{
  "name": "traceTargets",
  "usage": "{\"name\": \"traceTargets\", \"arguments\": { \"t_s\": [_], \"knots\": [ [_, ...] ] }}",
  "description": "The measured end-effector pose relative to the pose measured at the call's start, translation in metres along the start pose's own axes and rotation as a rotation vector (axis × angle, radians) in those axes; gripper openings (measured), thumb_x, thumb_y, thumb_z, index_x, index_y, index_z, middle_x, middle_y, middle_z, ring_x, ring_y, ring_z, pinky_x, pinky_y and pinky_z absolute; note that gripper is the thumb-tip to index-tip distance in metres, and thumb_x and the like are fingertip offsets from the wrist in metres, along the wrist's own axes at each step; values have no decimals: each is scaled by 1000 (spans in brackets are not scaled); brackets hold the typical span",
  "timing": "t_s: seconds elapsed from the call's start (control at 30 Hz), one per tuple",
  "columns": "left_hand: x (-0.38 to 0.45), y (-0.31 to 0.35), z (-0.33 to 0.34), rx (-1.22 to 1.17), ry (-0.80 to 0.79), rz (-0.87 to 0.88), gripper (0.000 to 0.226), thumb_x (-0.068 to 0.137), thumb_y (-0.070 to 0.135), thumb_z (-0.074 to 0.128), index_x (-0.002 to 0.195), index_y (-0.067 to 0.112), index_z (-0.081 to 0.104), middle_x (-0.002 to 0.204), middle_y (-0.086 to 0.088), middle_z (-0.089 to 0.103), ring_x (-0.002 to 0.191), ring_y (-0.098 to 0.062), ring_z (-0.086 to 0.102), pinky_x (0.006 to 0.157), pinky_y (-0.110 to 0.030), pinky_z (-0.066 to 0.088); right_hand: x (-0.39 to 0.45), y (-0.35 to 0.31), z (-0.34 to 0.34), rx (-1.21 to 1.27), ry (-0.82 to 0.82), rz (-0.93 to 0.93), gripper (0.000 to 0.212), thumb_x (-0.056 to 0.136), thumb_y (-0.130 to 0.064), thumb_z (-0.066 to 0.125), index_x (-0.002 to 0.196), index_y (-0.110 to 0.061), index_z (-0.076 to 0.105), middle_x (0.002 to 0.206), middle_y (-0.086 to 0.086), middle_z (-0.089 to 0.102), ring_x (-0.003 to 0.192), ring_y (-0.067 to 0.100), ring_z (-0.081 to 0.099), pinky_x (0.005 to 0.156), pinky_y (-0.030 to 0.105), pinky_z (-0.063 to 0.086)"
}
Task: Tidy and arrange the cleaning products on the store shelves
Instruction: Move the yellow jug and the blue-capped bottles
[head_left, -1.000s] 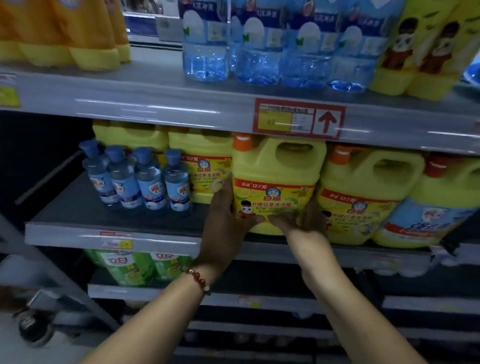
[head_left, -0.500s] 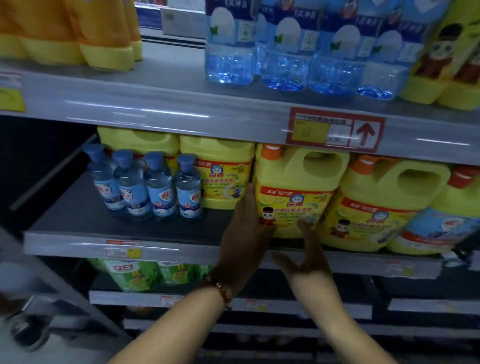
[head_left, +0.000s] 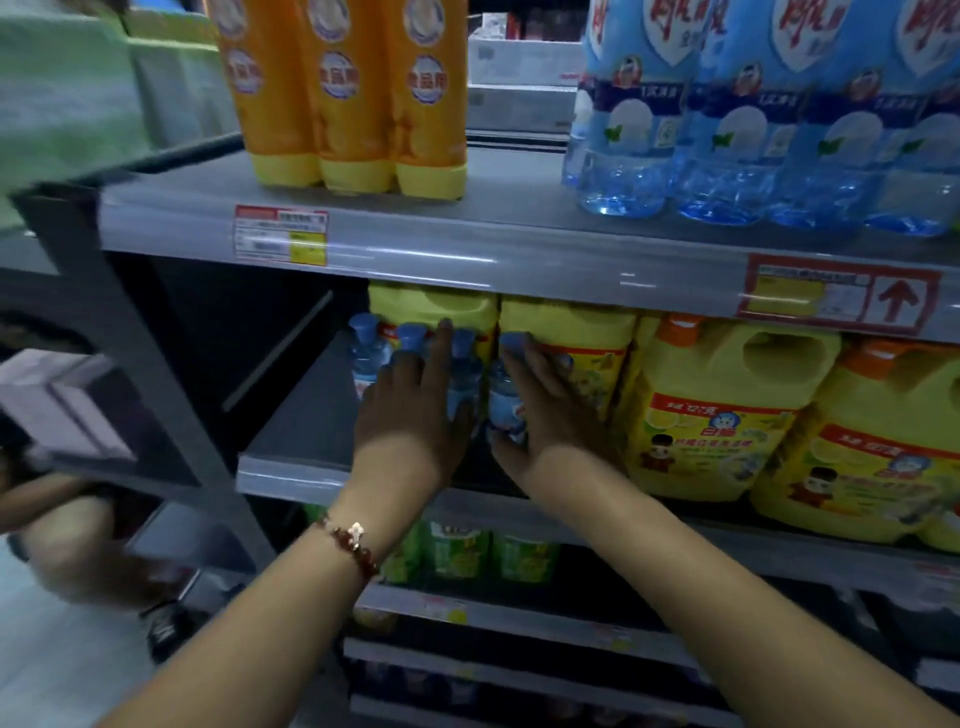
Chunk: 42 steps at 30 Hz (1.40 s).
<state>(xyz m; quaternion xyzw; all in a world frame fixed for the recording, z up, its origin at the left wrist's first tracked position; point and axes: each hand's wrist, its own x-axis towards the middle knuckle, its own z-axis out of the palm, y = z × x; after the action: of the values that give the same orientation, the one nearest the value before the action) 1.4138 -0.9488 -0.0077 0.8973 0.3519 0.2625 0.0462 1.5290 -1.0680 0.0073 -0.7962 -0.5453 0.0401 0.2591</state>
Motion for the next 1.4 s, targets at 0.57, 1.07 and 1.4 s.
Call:
{"name": "traceTargets", "arguments": {
  "t_s": [0.57,1.07,1.4],
  "knots": [
    [-31,-31,10,-402,46,132,52,94,24,70,138,19,42,132,-10,58,108,-37,62,70,-32,40,6,-4,35,358,405,214,60,84,-12,79,132,-28,45,120,-11,48,115,12,52,87,20,41],
    [-104,-72,-4,-1799,28,-1007,20,99,20,60,117,13,54,80,-6,64,56,-12,66,49,-25,55,-65,-18,48,1528,518,1020,18,90,-29,69,96,-12,64,77,9,70,67,24,70,60,36,61],
    [-272,-52,44,-1843,-781,-1666,35,95,38,63,94,3,57,64,-21,66,59,-32,67,48,-42,61,-201,-13,132,1648,-261,1596,49,79,-42,78,88,-2,52,70,18,55,63,31,57,55,43,61]
  ]
}}
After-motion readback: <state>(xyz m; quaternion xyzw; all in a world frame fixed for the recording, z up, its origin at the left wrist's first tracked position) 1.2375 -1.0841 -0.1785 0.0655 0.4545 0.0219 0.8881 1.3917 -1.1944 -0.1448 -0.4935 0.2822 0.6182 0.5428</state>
